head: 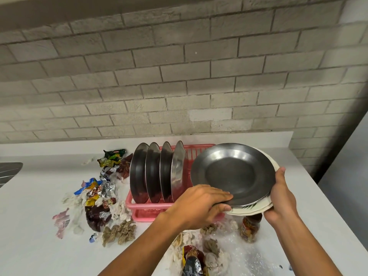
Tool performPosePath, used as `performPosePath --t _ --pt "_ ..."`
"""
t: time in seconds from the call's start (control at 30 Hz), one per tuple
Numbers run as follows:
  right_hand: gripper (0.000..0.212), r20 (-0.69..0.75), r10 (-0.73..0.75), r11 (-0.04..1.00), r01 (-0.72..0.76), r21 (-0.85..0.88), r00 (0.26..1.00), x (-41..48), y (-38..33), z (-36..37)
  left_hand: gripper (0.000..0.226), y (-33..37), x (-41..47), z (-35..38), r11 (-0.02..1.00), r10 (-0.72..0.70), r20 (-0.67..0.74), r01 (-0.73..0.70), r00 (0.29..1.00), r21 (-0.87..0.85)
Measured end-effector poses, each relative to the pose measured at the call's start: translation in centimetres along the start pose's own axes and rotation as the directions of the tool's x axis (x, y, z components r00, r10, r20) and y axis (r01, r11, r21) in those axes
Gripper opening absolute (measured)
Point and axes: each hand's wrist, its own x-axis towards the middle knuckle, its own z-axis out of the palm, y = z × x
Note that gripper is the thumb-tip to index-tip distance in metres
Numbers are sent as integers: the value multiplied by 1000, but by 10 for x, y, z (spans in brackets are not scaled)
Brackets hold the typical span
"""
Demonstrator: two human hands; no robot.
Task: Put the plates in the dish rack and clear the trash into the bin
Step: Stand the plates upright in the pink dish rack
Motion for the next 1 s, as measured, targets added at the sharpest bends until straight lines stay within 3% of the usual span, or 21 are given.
performPosePath --t 0.4,0.63,0.77,0.83,1.0 --pt "44 17 23 999 -23 23 1000 -10 1 -3 39 10 -5 -13 999 19 -65 -21 998 -30" --pt "42 32 41 998 -43 49 999 -13 2 -4 29 15 -4 -12 983 179 -363 -148 915 111" --pt "34 42 20 999 -21 28 999 -7 2 -7 73 13 -4 -20 973 205 -337 -153 919 173" --pt "38 27 12 1000 -13 25 1000 -2 2 -10 79 12 -3 -25 966 204 -313 -139 928 219" --pt "31 19 -4 1000 4 23 1000 5 0 -11 47 9 1 -36 971 176 -385 -96 906 218"
